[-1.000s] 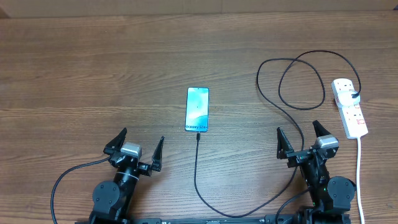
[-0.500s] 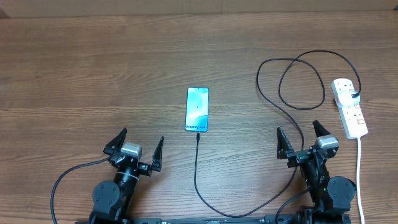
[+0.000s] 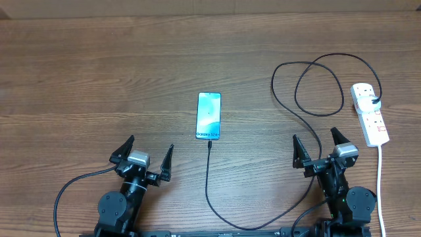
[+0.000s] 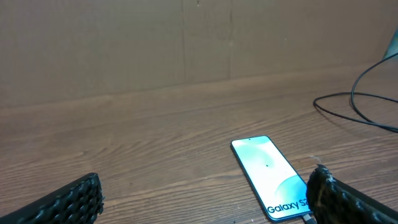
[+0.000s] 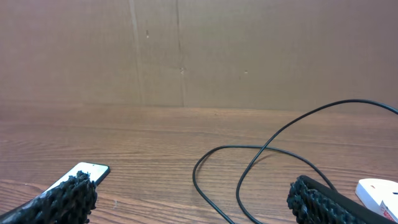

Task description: Plug charger to phone and switch on socket

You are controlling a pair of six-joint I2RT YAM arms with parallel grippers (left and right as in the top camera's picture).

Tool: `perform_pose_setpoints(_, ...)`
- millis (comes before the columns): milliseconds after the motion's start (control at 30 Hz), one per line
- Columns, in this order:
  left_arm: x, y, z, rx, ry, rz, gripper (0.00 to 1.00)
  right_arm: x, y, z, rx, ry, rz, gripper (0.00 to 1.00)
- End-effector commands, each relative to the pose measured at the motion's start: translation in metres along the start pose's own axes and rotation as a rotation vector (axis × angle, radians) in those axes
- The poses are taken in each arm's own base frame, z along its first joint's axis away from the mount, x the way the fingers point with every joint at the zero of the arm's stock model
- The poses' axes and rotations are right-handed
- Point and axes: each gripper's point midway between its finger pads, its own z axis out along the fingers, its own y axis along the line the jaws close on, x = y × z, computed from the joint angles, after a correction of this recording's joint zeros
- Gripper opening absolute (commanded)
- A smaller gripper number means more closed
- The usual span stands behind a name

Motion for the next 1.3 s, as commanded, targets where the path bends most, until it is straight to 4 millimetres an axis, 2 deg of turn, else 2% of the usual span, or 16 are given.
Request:
perform_pose_setpoints(0,0.000,0.002,0.000,-0.012,-0.005,0.019,1.00,0.002,0.000,0.000,0.002,-0.005,0.001,1.00)
perform_pose_setpoints(233,-0.004,0.004,-0.001,-0.021,-0.018,0.020,1.00,0.002,0.000,0.000,0.002,-0.005,0.001,1.00)
perform_pose_setpoints(367,-0.017,-0.013,-0.004,0.075,-0.045,0.023,1.00,0.002,0.000,0.000,0.002,-0.005,0.001,1.00)
perform_pose_setpoints(500,-0.052,-0.015,-0.017,0.085,-0.068,0.025,1.00,0.002,0.000,0.000,0.002,-0.005,0.001,1.00)
perform_pose_setpoints(633,-0.096,-0.004,-0.039,0.017,-0.069,0.006,1.00,0.002,0.000,0.000,0.002,-0.005,0.001,1.00)
perform_pose_setpoints(800,-0.148,-0.003,-0.054,0.005,0.010,-0.012,1.00,0.002,0.000,0.000,0.002,-0.005,0.001,1.00)
perform_pose_setpoints(867,-0.166,-0.005,-0.051,0.020,0.068,-0.016,1.00,0.002,0.000,0.000,0.002,-0.005,0.001,1.00)
perform_pose_setpoints(1000,-0.206,-0.033,-0.039,0.183,0.210,-0.065,1.00,0.002,0.000,0.000,0.002,-0.005,0.001,1.00)
perform_pose_setpoints(1067,-0.221,-0.040,-0.031,0.226,0.299,-0.084,1.00,0.002,0.000,0.000,0.002,-0.005,0.001,1.00)
perform_pose_setpoints(1133,-0.228,-0.039,-0.019,0.225,0.419,-0.105,1.00,0.002,0.000,0.000,0.002,-0.005,0.001,1.00)
perform_pose_setpoints(1267,-0.226,-0.039,0.007,0.222,0.649,-0.145,1.00,0.002,0.000,0.000,0.002,-0.005,0.001,1.00)
